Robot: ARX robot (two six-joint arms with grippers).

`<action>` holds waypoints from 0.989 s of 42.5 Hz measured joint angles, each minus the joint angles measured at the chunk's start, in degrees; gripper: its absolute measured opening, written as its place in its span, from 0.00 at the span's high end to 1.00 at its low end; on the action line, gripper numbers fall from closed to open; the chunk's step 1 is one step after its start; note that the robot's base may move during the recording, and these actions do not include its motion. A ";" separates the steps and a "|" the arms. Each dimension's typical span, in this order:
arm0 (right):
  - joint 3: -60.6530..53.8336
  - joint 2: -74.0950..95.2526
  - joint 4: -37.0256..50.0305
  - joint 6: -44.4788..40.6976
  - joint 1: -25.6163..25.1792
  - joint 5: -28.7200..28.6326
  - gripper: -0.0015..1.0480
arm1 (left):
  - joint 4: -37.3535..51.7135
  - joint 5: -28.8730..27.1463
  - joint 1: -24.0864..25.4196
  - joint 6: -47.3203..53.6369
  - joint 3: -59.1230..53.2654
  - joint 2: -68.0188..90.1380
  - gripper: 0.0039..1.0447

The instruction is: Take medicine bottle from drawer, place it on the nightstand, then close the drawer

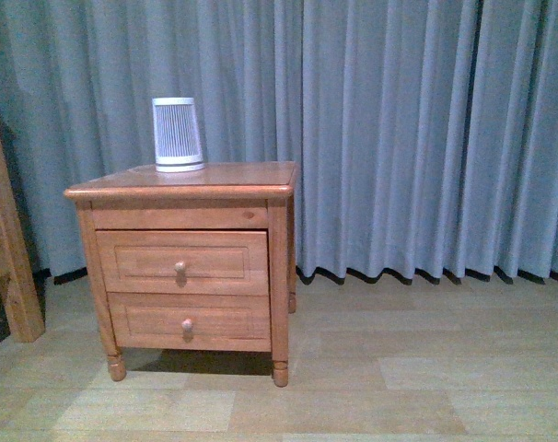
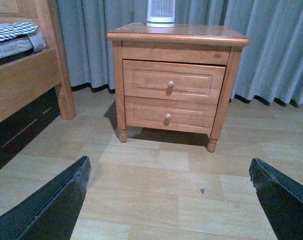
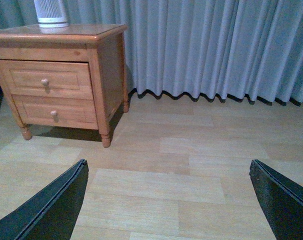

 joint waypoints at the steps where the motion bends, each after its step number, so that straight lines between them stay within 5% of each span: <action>1: 0.00 0.00 0.00 0.00 0.00 0.00 0.07 | 0.00 0.00 0.00 0.00 0.00 0.00 0.06; 42: 0.00 0.00 0.00 -0.02 0.00 0.00 0.07 | 0.00 0.00 0.00 0.00 0.00 0.00 0.06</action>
